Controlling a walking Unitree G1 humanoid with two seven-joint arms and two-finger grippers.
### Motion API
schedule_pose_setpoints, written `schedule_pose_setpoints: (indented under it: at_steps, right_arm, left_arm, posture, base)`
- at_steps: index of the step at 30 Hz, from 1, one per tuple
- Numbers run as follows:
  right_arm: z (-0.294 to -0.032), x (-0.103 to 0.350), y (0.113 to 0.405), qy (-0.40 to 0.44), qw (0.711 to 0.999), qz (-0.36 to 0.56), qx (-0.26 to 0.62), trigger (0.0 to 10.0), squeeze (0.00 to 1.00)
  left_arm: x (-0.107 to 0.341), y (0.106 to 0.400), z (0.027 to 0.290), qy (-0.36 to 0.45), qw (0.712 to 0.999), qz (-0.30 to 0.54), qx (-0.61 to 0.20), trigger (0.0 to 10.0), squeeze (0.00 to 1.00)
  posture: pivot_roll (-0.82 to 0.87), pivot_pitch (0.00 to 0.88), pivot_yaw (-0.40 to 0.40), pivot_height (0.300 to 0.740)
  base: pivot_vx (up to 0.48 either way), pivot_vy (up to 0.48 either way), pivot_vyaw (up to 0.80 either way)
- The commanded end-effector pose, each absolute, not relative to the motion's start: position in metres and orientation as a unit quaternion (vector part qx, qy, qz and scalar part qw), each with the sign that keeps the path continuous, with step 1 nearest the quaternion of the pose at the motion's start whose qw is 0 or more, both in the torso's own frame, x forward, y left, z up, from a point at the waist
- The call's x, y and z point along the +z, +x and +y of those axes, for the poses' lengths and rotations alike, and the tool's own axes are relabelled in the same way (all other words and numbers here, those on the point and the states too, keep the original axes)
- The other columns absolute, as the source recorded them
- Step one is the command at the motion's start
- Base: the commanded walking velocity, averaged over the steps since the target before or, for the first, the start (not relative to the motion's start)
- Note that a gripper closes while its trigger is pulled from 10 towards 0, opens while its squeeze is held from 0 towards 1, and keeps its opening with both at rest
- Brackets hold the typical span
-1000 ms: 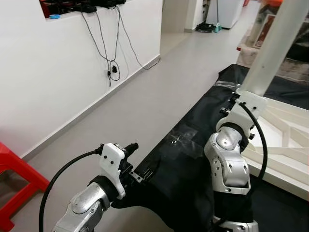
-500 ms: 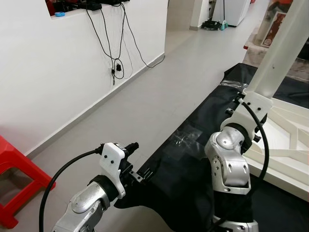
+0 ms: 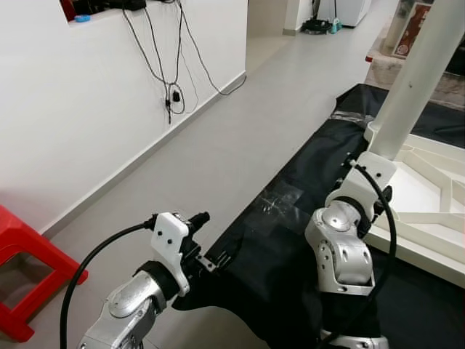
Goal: Building children table
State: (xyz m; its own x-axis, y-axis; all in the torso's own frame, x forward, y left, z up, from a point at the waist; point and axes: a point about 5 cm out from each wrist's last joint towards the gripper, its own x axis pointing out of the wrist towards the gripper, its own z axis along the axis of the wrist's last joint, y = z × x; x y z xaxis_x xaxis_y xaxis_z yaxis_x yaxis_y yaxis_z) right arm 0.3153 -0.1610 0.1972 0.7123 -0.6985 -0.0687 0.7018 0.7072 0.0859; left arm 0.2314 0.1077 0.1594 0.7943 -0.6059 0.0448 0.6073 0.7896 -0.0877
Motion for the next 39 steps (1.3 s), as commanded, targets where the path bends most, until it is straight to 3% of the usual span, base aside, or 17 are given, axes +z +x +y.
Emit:
schedule_pose_setpoints:
  at_steps: [1,12,13,14,15,21,22,31,39]
  right_arm:
    - [-0.143,0.175,0.306,0.089,0.924,0.062,-0.367,10.0,0.0]
    - [-0.145,0.172,0.295,0.059,0.95,0.048,-0.303,10.0,0.0]
    - [-0.146,0.172,0.294,0.057,0.952,0.047,-0.297,10.0,0.72]
    - [-0.146,0.172,0.294,0.057,0.952,0.047,-0.297,10.0,0.72]
    - [-0.147,0.171,0.294,0.055,0.954,0.045,-0.292,10.0,1.0]
    - [-0.15,0.171,0.291,0.052,0.959,0.038,-0.277,10.0,1.0]
    - [-0.149,0.17,0.289,0.05,0.962,0.037,-0.267,10.0,0.0]
    - [-0.146,0.162,0.276,0.027,0.982,0.044,-0.184,10.0,0.0]
    - [-0.157,0.151,0.245,-0.03,0.992,0.04,-0.114,10.0,0.0]
  left_arm:
    - [0.155,0.23,0.11,-0.045,0.946,0.0,-0.32,10.0,0.0]
    - [0.154,0.232,0.109,-0.046,0.946,-0.001,-0.32,10.0,0.0]
    - [0.153,0.232,0.108,-0.047,0.946,-0.001,-0.32,10.0,0.0]
    - [0.153,0.232,0.108,-0.047,0.946,-0.001,-0.32,10.0,0.0]
    - [0.153,0.233,0.108,-0.047,0.946,-0.001,-0.32,10.0,0.0]
    - [0.153,0.234,0.108,-0.046,0.946,-0.003,-0.32,10.0,0.0]
    - [0.153,0.235,0.108,-0.046,0.946,-0.004,-0.32,10.0,0.0]
    - [0.152,0.236,0.107,-0.046,0.946,-0.005,-0.321,10.0,0.0]
    - [0.15,0.237,0.108,-0.047,0.955,-0.007,-0.294,10.0,0.0]
  posture:
    - [0.14,0.147,0.015,0.74]
    - [0.13,0.13,0.013,0.74]
    - [0.12,0.124,0.011,0.74]
    - [0.12,0.124,0.011,0.74]
    - [0.12,0.122,0.011,0.74]
    - [0.12,0.111,0.008,0.74]
    - [0.12,0.107,0.01,0.74]
    - [0.11,0.099,0.009,0.74]
    - [0.1,0.088,0.004,0.74]
  base:
    - [0.0,0.0,0.0]
    - [0.0,0.0,0.0]
    - [0.0,0.0,0.0]
    - [0.0,0.0,0.0]
    - [0.0,0.0,0.0]
    - [0.0,0.0,0.0]
    - [0.0,0.0,0.0]
    - [0.0,0.0,0.0]
    - [0.0,0.0,0.0]
